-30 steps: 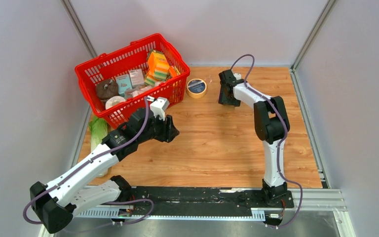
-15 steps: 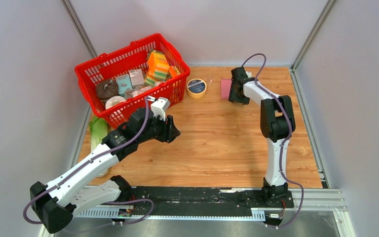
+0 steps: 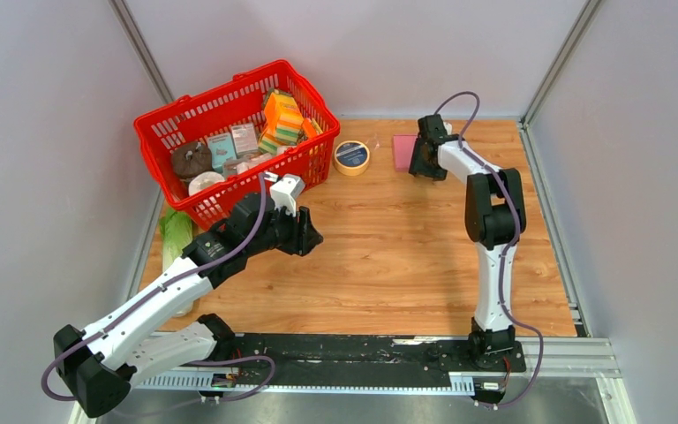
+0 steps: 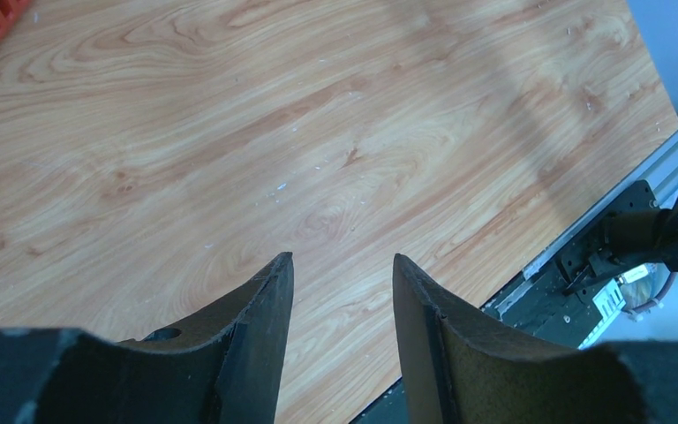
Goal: Fold the paper box
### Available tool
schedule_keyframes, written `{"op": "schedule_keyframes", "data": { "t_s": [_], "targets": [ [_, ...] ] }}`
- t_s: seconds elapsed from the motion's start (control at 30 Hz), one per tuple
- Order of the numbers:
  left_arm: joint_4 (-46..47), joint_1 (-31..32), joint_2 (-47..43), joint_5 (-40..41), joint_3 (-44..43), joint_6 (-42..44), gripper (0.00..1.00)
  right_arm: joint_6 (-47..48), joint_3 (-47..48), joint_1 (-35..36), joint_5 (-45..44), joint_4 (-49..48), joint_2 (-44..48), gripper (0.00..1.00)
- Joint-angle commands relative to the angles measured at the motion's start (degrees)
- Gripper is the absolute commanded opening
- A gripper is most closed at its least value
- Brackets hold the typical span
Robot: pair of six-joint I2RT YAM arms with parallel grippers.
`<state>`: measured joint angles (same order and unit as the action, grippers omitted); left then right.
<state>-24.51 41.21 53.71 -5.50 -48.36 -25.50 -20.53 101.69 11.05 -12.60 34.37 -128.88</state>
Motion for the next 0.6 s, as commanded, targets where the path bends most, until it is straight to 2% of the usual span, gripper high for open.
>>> {"op": "schedule_keyframes", "data": {
  "t_s": [0.0,0.13,0.17,0.2,0.27,0.3,0.37,0.43,0.47,0.57],
  "targets": [
    [0.5,-0.1,-1.2,-0.2,-0.6,-0.6,0.54,-1.6,-5.3,0.4,1.9,-1.0,9.5,0.61],
    [0.5,-0.1,-3.1,0.3,-1.1,-0.9,0.55,-2.1,-18.3,2.5,1.5,-0.6,24.0,0.66],
    [0.2,-0.1,-3.8,0.6,-1.1,-0.8,0.56,-2.2,-24.2,3.7,2.0,-0.7,27.2,0.7],
    [-0.2,-0.1,-4.1,1.1,-1.2,-0.8,0.56,-2.1,-26.9,4.4,2.8,-0.8,33.5,0.78],
    [-0.8,-0.1,-5.6,2.3,-1.1,-0.7,0.56,-1.8,-32.5,7.4,2.7,-0.6,40.4,0.85],
    [-1.0,-0.2,-6.3,2.9,-1.0,-0.7,0.56,-1.6,-36.5,8.4,2.1,-0.2,47.3,0.93],
    [-1.9,-0.2,-8.3,3.8,-1.1,-0.5,0.57,-0.7,-39.7,9.9,2.2,2.4,54.3,0.97],
    [-3.1,-0.2,-9.6,4.9,-1.6,-0.3,0.57,-0.3,-42.2,10.0,2.8,5.7,65.0,1.0],
    [-3.4,-0.2,-11.1,5.2,-2.0,0.1,0.57,0.1,-42.4,10.0,2.8,6.8,71.9,1.0],
    [-4.9,-0.3,-13.8,7.1,-4.0,1.1,0.58,3.0,-40.1,10.0,3.1,9.0,83.6,1.0]
  ]
}}
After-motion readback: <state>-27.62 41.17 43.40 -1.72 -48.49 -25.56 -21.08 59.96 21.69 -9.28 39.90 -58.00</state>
